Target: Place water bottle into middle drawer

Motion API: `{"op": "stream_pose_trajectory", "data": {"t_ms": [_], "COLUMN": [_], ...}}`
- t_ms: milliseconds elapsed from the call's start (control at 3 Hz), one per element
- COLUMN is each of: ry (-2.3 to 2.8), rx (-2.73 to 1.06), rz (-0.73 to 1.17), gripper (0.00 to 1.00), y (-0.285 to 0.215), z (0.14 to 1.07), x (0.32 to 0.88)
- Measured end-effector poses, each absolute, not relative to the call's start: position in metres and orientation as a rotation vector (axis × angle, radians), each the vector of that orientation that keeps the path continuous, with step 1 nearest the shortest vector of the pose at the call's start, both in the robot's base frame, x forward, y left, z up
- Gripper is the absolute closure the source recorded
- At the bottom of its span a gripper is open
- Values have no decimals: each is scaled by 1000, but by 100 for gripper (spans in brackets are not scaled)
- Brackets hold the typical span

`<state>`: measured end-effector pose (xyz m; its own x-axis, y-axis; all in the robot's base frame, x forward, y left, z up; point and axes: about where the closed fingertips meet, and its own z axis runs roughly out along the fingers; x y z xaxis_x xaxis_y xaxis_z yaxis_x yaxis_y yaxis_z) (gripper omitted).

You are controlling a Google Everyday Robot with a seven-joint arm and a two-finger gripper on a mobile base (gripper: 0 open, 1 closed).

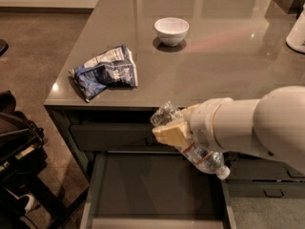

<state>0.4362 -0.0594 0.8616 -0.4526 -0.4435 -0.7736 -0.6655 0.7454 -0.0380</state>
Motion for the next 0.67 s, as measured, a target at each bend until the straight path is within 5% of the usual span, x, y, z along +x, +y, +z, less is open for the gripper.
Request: {"op": "stream_pose_trajectory", "data": {"t_ms": [667], "ry": [2180], "rx": [-744], "rz": [408], "gripper": [100], "y": [-62], "z": [820], "x": [436]}}
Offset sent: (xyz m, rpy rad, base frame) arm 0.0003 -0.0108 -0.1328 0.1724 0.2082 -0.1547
